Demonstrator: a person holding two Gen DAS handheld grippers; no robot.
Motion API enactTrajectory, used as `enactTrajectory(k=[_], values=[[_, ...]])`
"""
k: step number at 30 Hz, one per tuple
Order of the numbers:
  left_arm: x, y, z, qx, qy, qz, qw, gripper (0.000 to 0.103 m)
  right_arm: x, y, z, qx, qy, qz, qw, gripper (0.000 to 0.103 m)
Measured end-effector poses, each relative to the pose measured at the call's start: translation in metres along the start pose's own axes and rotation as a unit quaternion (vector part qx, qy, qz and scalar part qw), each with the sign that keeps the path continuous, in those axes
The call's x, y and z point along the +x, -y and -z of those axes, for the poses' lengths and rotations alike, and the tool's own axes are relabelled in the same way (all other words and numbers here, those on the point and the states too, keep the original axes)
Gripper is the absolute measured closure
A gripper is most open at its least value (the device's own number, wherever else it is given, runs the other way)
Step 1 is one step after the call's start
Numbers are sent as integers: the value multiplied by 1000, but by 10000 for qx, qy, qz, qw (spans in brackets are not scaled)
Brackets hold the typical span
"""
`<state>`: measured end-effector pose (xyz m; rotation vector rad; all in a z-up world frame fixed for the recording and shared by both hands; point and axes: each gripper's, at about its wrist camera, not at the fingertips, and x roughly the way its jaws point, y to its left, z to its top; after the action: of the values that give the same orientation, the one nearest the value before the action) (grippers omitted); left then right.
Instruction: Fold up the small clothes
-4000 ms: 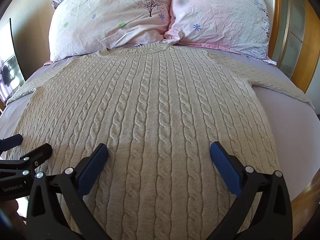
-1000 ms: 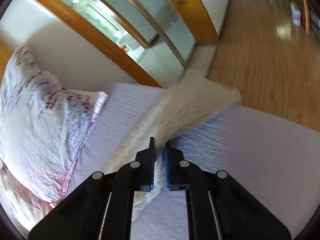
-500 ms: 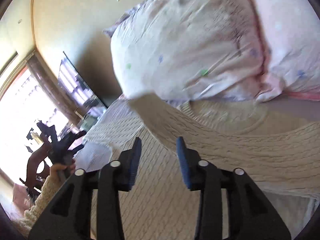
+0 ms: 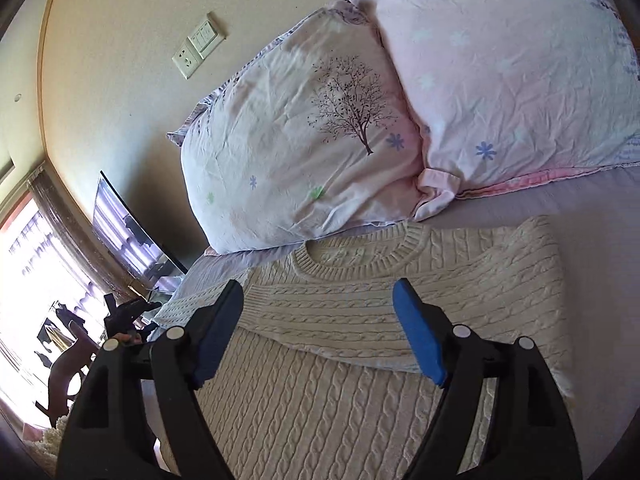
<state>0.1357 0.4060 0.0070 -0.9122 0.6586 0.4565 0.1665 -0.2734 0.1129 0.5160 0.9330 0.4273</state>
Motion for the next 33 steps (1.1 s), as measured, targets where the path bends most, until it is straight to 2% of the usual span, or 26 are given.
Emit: enactTrajectory(k=[1,3,5,6,7,8,9,12,13,15,16,17,18,20,21,22,24,26,28,31,33], values=[[2,1,-2,-42,-61,-7,10000,87,-2,2,2,-20,3,15,10000,26],[-9,20,0,216,82,114,9997,92,-9,6,1,-56,42,49,10000,26],[-28,64,13,919,257,471,9943,94,-17,12,-1,-67,158,131,9998,26],[-39,93,26,1343,289,736,9878,95,-21,15,-4,-51,227,175,9996,26],[-50,128,47,1879,303,1047,9761,95,-24,19,-6,-5,292,215,9993,26],[-60,161,70,2388,295,1309,9618,95,-27,23,-8,87,356,231,9991,26],[-69,192,99,2904,236,1625,9427,95,-28,26,-10,160,391,224,9989,26],[-84,270,212,4268,-279,2638,8645,95,-26,32,-10,278,408,195,9986,24],[-82,289,254,4667,-554,2810,8367,95,-21,34,-10,321,350,185,9987,24],[-67,309,322,5296,-1145,2804,7924,94,-10,44,-8,467,187,287,9983,24],[-61,311,343,5471,-1346,2749,7791,94,-6,51,-7,559,100,391,9976,24],[-57,309,355,5548,-1458,2699,7734,94,-4,58,-5,637,41,467,9969,25],[-56,302,358,5546,-1491,2663,7741,94,-4,65,-4,732,-10,554,9958,28],[-63,282,341,5414,-1411,2631,7860,91,-4,81,-4,893,-107,732,9933,33],[-69,269,328,5298,-1315,2613,7961,71,-3,88,-4,970,-146,815,9918,37],[-76,256,313,5175,-1185,2557,8079,46,1,95,-5,1072,-208,861,9903,43],[-88,232,286,4979,-832,2357,8304,32,14,101,-11,1216,-373,839,9883,48],[-97,207,263,4803,-676,2040,8504,31,31,97,-20,1186,-487,812,9884,48],[-100,179,247,4550,-703,1736,8706,29,53,81,-31,991,-614,887,9892,48],[-103,147,240,4276,-766,1325,8909,25,96,52,-48,760,-839,1078,9877,46],[-100,128,239,4092,-934,1228,8993,24,130,36,-54,625,-1029,1321,9839,44]])
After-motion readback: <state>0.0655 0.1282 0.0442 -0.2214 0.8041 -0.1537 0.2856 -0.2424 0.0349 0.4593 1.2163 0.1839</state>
